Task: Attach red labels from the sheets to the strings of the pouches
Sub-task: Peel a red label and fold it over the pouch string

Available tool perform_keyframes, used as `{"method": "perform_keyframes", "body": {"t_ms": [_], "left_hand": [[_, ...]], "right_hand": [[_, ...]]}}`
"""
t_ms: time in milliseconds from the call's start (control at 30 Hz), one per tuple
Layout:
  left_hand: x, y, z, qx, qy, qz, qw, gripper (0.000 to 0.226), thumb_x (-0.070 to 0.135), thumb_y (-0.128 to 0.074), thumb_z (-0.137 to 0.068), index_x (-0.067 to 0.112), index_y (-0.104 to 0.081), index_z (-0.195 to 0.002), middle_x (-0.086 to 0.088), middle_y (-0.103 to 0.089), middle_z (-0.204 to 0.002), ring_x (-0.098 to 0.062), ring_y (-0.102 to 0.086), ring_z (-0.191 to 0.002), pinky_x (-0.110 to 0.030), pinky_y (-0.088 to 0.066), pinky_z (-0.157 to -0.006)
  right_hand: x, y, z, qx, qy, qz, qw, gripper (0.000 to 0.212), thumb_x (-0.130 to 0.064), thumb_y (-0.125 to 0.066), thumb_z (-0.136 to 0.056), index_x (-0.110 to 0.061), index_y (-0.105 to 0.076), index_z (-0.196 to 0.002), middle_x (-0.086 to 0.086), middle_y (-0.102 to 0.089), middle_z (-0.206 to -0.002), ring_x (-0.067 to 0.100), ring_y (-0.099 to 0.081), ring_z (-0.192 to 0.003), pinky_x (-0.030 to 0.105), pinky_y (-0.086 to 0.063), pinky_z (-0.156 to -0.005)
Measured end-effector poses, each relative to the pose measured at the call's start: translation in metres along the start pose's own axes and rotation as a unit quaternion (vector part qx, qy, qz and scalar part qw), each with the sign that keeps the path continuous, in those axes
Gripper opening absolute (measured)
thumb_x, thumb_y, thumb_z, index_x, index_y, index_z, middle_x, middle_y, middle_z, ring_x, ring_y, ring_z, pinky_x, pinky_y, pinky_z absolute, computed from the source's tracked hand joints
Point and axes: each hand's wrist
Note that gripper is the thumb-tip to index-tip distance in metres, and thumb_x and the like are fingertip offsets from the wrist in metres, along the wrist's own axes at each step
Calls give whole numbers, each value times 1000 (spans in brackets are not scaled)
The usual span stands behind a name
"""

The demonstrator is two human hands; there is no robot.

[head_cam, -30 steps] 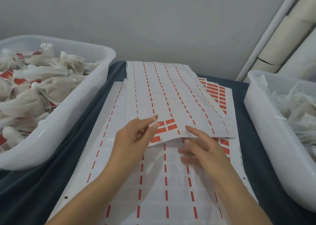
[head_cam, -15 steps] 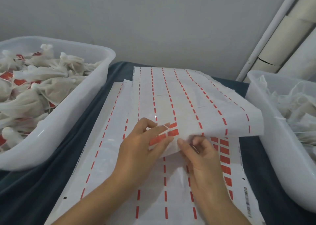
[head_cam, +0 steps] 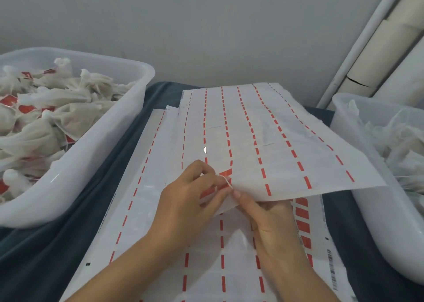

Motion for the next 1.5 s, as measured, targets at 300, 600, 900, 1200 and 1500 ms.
{"method": "perform_keyframes", "body": {"t_ms": [300,600,900,1200,1500], "left_hand": [[1,5,-2,-11,-14,7,1000,28,33,-58,-78,15,-75,-92,11,-55,-87,6,-51,-75,-1,-42,-65],[-2,6,-3,-2,8,33,999,10,24,-69,-79,18,-76,-83,10,-59,-79,-5,-54,-68,-5,-40,-55],[2,5,-3,5,-2,16,1000,30,41,-56,-80,17,-72,-89,12,-52,-89,3,-51,-76,2,-37,-64],[-4,10,-2,-27,-85,-50,995,18,21,-61,-78,12,-74,-88,-1,-62,-83,-9,-57,-72,-13,-47,-57],[0,6,-2,18,-46,-42,998,34,37,-51,-84,12,-74,-86,9,-58,-83,2,-50,-71,1,-40,-61]], "right_hand": [[1,2,1,12,19,31,999,36,-25,-72,-58,-38,-66,-91,-24,-70,-92,-4,-65,-90,18,-55,-76],[2,1,2,1,39,71,997,36,-33,-70,-58,-41,-58,-90,-39,-63,-83,-18,-59,-82,0,-45,-61],[2,-1,4,-7,32,35,999,38,-34,-70,-61,-38,-60,-97,-28,-67,-94,-8,-62,-89,5,-49,-66],[2,3,1,6,39,62,997,41,-34,-72,-56,-38,-60,-95,-28,-66,-97,-6,-62,-93,9,-51,-73],[1,0,2,10,27,52,998,38,-33,-71,-58,-39,-60,-93,-33,-66,-90,-11,-61,-88,5,-49,-67]]}}
Point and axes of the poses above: each hand's wrist, its own z-axis away from the middle knuckle, its own y-axis out of the back of the hand, x = y × z
